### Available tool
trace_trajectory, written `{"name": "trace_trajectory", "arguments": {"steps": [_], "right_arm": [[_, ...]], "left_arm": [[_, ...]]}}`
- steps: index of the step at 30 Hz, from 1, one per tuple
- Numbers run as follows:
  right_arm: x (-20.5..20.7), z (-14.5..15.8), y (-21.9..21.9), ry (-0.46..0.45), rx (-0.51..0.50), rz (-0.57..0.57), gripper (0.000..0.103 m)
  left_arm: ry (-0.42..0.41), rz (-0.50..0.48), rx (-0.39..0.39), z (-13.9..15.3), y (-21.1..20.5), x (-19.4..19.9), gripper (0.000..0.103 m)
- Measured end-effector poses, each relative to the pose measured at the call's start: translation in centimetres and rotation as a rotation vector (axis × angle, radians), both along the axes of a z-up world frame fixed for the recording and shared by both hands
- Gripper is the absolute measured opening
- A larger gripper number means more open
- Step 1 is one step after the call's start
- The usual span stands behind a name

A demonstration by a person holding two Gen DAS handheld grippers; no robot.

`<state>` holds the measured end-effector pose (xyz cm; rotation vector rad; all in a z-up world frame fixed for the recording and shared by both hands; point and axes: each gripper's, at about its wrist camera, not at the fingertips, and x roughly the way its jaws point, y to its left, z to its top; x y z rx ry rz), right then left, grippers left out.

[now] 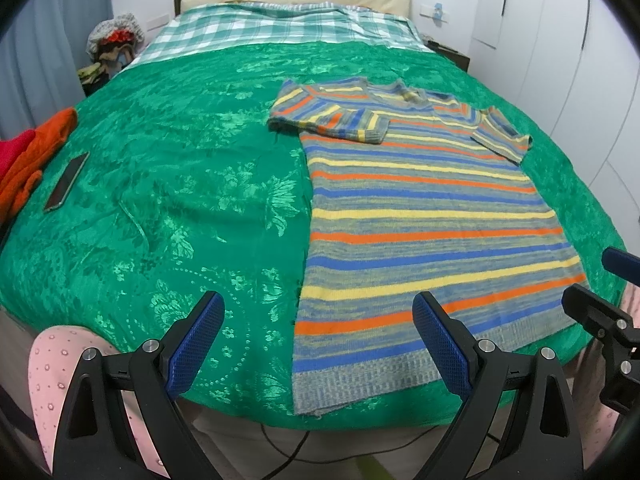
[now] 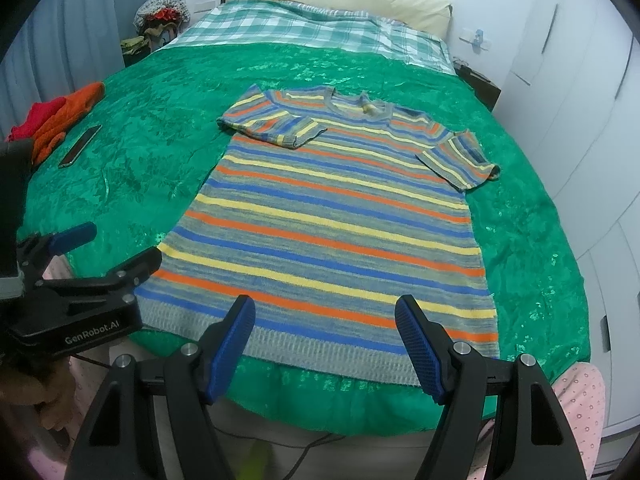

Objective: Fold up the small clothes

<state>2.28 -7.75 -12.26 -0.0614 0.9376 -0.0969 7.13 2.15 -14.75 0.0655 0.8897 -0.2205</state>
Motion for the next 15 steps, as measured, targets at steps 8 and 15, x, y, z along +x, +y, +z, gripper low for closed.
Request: {"name": "trace_trajectory", "arguments": {"steps": [8, 15], "right_arm": [[-0.09, 0.34, 0.23, -0.003, 0.007, 0.002, 0.072], [-0.11, 0.31, -0.01, 0.0, 0.02, 0.0, 0.072]], "left_arm": [[-0.005, -0.006, 0.013, 0.05, -0.34, -0.13, 0.096], [-0.005, -0.003, 0.014, 0.12, -0.43, -0.1, 0.096]]}}
